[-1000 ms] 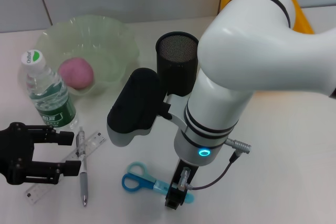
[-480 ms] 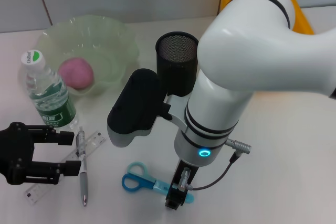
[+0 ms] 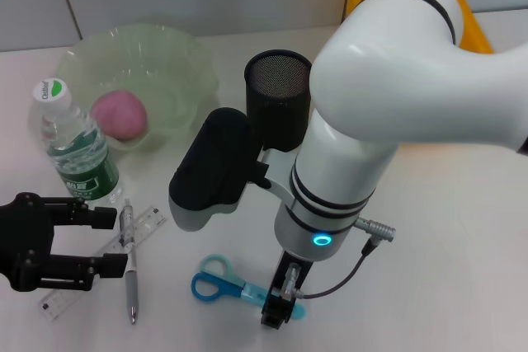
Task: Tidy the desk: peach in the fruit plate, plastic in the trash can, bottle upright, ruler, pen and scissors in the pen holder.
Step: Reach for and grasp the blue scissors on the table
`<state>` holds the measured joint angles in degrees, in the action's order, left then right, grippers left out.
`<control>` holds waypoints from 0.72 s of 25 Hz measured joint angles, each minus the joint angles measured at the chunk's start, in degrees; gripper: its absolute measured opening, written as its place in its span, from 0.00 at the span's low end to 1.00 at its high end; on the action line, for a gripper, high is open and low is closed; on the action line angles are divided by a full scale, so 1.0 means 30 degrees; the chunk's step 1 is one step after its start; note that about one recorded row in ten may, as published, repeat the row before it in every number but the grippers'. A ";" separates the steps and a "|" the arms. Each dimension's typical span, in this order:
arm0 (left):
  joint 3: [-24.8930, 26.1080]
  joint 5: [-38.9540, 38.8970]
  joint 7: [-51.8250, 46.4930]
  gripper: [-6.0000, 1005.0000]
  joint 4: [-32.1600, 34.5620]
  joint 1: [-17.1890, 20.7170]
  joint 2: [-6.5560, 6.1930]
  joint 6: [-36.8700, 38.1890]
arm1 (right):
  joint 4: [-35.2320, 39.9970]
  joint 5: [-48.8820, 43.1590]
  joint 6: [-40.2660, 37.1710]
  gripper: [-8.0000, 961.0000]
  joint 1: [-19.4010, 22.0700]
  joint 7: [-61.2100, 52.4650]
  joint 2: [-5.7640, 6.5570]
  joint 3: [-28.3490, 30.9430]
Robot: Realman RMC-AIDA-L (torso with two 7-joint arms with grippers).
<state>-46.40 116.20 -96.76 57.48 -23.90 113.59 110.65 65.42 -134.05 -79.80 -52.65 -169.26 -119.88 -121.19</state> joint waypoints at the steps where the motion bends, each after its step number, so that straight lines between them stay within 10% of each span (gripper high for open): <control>1: 0.0000 0.0000 0.0000 0.75 0.0000 0.0000 0.0000 0.0000 | -0.0015 -0.0023 0.0003 0.46 -0.0007 -0.0002 0.0000 -0.0001; 18: 0.0001 0.0026 0.0001 0.75 0.0001 -0.0075 0.0057 -0.0017 | -0.0598 0.0022 0.0238 0.45 -0.0654 -0.0004 0.0000 0.0011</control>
<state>-46.40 116.28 -96.76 57.48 -24.12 113.76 110.60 63.63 -133.98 -79.09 -54.61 -169.27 -119.88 -121.16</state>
